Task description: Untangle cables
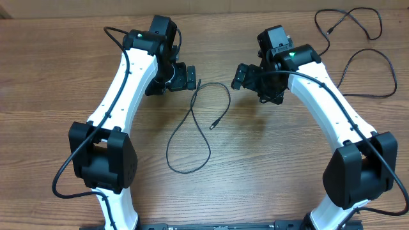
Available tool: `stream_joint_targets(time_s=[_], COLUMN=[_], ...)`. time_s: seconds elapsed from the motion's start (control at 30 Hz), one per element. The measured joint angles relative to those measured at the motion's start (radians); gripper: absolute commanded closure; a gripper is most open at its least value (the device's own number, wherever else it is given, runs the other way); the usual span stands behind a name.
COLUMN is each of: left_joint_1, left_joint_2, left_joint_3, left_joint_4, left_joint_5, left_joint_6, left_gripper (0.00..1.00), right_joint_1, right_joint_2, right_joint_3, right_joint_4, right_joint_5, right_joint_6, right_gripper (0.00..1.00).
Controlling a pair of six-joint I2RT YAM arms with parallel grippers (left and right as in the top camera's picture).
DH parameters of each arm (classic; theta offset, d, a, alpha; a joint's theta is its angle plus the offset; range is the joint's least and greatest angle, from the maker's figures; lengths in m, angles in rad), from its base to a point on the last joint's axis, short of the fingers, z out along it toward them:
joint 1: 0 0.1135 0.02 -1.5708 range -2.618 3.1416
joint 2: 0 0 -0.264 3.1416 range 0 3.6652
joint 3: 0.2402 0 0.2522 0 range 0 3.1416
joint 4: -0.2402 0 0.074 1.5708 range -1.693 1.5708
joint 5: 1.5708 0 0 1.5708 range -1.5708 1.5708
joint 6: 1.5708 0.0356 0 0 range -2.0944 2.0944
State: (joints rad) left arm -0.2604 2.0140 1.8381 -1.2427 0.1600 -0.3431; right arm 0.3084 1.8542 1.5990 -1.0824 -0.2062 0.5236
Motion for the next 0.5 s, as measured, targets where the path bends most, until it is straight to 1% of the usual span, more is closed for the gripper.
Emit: stream_joint_targets(time_s=[0.07, 0.13, 0.17, 0.2, 0.23, 0.37, 0.5], left_joint_1=[0.0, 0.0, 0.0, 0.0, 0.0, 0.0, 0.0], left_joint_2=[0.0, 0.0, 0.0, 0.0, 0.0, 0.0, 0.0], left_joint_3=[0.0, 0.0, 0.0, 0.0, 0.0, 0.0, 0.0], left_joint_4=[0.0, 0.0, 0.0, 0.0, 0.0, -0.003, -0.035], left_joint_5=[0.0, 0.0, 0.0, 0.0, 0.0, 0.009, 0.089], left_joint_6=[0.003, 0.003, 0.003, 0.003, 0.003, -0.017, -0.052], left_gripper=[0.01, 0.0, 0.0, 0.0, 0.0, 0.0, 0.0], right_joint_1=[0.0, 0.0, 0.0, 0.0, 0.0, 0.0, 0.0], right_joint_2=[0.0, 0.0, 0.0, 0.0, 0.0, 0.0, 0.0], right_joint_3=[0.0, 0.0, 0.0, 0.0, 0.0, 0.0, 0.0], right_joint_4=[0.001, 0.011, 0.017, 0.023, 0.027, 0.053, 0.092], right_joint_5=[-0.004, -0.008, -0.012, -0.014, -0.015, -0.018, -0.018], right_joint_6=[0.0, 0.003, 0.003, 0.001, 0.002, 0.0, 0.0], right_gripper=[0.07, 0.09, 0.08, 0.04, 0.02, 0.0, 0.0])
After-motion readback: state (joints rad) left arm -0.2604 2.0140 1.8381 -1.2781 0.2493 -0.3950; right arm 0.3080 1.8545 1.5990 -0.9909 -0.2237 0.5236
